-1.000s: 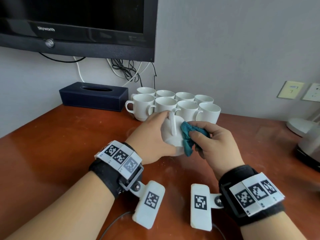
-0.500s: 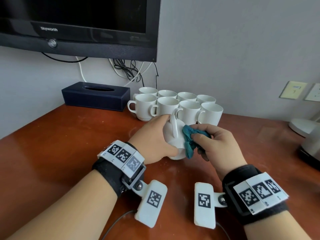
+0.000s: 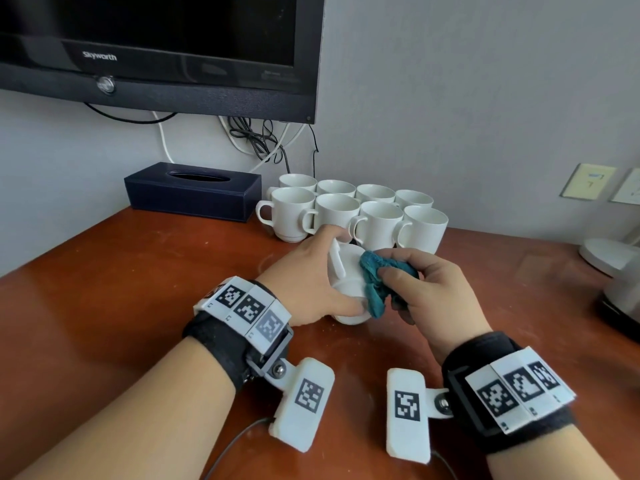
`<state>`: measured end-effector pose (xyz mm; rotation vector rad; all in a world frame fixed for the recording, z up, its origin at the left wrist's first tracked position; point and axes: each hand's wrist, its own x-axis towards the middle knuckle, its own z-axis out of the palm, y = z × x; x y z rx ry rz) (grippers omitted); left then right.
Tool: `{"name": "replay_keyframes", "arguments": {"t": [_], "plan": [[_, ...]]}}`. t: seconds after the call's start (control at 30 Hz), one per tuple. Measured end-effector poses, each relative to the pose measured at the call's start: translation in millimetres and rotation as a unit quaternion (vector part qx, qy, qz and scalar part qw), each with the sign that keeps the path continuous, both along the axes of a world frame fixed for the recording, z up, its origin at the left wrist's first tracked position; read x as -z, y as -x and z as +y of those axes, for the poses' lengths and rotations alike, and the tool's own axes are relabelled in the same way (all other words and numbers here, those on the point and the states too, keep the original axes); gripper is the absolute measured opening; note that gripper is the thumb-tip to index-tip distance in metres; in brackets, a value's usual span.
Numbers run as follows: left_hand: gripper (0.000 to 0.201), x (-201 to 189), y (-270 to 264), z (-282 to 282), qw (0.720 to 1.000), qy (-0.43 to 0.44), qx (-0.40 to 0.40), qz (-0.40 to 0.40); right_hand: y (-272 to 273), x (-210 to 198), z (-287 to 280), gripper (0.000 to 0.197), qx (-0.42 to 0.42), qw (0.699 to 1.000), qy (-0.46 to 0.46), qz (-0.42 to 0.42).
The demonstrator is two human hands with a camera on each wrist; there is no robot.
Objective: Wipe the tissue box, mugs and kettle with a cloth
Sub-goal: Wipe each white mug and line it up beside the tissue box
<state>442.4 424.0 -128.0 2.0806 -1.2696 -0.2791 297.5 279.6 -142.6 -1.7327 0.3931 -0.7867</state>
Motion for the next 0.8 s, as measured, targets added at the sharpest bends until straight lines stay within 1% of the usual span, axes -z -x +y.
{"name": "replay_keyframes", "arguments": {"t": [0.07, 0.23, 0.3, 0.43, 0.67, 0.73, 0.8], "plan": [[0.089, -1, 1, 0, 1.000, 0.012, 0.006, -0.015, 0, -1, 1, 0.025, 0.007, 1.000, 0.001, -0.002], [0.094, 3, 5, 1, 0.998, 0.009, 0.056, -0.002, 0, -1, -3, 0.027, 0.067, 0.997, 0.027, -0.022], [0.093, 2, 5, 1, 0.998, -0.002, 0.059, -0.003, 0, -1, -4, 0.026, 0.075, 0.997, 0.026, -0.021], [0.091, -3, 1, 3, 0.999, -0.031, 0.039, -0.020, 1, -2, -1, 0.024, 0.049, 0.999, 0.002, -0.005], [0.089, -6, -5, 9, 0.998, -0.050, 0.011, -0.045, 0, -5, 4, 0.024, 0.027, 0.999, -0.031, 0.000], [0.092, -6, -5, 9, 0.997, -0.056, 0.011, -0.051, 1, -5, 4, 0.023, 0.019, 0.999, -0.034, 0.002], [0.100, -5, -5, 8, 0.996, -0.066, 0.015, -0.056, 2, -5, 5, 0.022, 0.004, 0.999, -0.037, -0.001]]}}
